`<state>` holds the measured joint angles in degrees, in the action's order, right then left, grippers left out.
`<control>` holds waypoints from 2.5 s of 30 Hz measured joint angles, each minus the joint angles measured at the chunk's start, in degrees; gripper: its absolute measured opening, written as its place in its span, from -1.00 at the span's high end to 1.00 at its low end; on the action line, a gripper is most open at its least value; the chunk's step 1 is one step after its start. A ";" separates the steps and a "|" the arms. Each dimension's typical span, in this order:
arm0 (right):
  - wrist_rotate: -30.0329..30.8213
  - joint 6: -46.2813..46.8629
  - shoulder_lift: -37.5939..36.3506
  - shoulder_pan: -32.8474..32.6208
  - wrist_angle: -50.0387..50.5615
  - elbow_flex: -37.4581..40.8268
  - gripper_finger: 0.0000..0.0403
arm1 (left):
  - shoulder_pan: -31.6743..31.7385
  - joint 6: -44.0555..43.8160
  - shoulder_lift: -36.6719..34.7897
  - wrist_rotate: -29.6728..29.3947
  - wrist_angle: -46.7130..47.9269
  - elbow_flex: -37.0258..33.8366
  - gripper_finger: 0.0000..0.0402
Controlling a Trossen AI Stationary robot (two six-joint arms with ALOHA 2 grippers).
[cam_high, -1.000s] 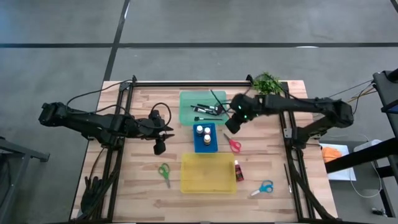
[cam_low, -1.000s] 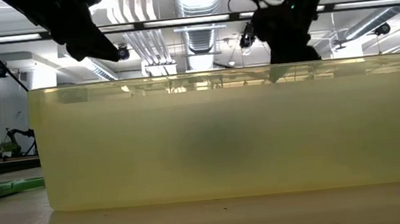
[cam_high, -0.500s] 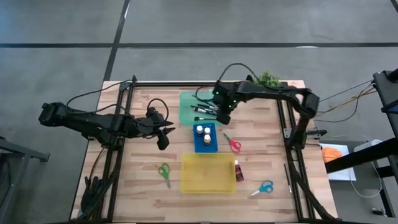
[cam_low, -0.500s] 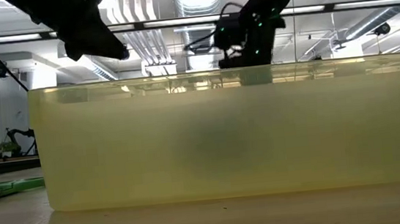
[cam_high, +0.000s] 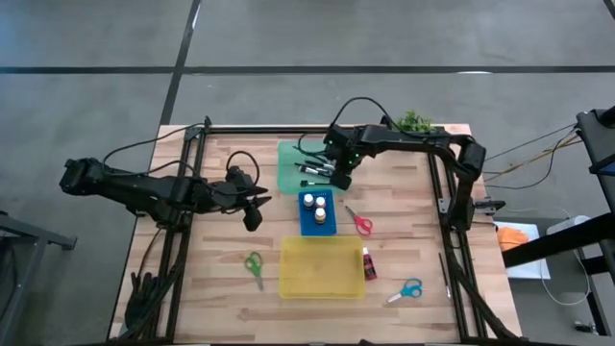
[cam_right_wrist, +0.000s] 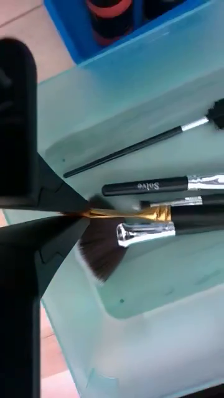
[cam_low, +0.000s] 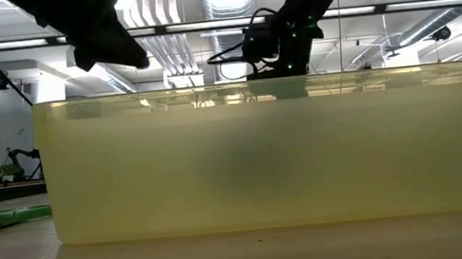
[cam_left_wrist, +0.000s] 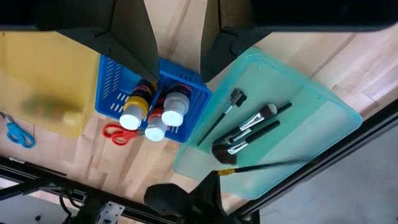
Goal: Pick & Place Paint Supplies
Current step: Put the yellow paintbrush into the green bin, then put the black eyeshadow brush into the green bin
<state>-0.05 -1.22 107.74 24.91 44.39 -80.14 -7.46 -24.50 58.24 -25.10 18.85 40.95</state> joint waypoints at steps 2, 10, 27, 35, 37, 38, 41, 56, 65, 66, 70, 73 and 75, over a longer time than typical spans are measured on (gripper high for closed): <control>-0.34 1.04 -0.02 0.52 0.59 0.00 0.79 | 0.00 0.01 0.00 0.00 -0.11 0.00 0.37; 0.22 9.50 -1.84 0.17 4.79 0.48 0.21 | 0.00 0.03 0.00 0.00 -0.90 0.00 0.37; 5.67 69.83 -34.29 -30.53 3.98 31.97 0.12 | 0.00 -4.03 0.00 0.44 -1.06 0.00 0.37; -8.92 68.73 -32.50 -33.90 15.10 33.66 0.12 | 0.11 -2.12 0.00 0.46 -1.03 0.00 0.37; -11.37 64.83 -30.67 -34.03 19.53 32.29 0.12 | 0.43 -0.80 0.00 0.47 -1.03 0.00 0.37; -12.41 62.06 -29.55 -34.07 21.47 31.68 0.12 | 0.49 -0.34 0.02 0.46 -1.03 0.00 0.37; -14.38 51.27 -25.53 -34.17 27.93 30.25 0.12 | 0.88 1.78 0.02 0.46 -1.03 0.00 0.37; -19.97 21.78 -13.73 -42.86 37.75 30.82 0.12 | 1.31 5.21 0.02 0.48 -1.10 0.00 0.37; -25.98 25.00 -15.78 -51.08 31.33 34.45 0.12 | 1.33 5.17 0.02 0.20 -1.57 0.00 0.37; -26.00 25.81 -15.82 -51.95 30.36 35.01 0.12 | 1.33 5.13 0.02 0.20 -1.79 0.00 0.37; -26.05 26.53 -15.38 -53.89 29.29 36.84 0.12 | 1.33 5.02 0.02 0.17 -3.70 0.00 0.37; -26.05 26.70 -15.21 -54.23 27.75 38.95 0.12 | 1.36 5.02 0.02 0.01 -5.25 0.00 0.37; -26.23 27.28 -15.20 -54.29 25.83 40.46 0.12 | 1.40 5.02 0.02 0.00 -5.99 0.00 0.37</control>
<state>-26.28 26.06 92.54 -29.39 70.23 -39.68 -6.07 -19.49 58.26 -25.10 12.86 40.95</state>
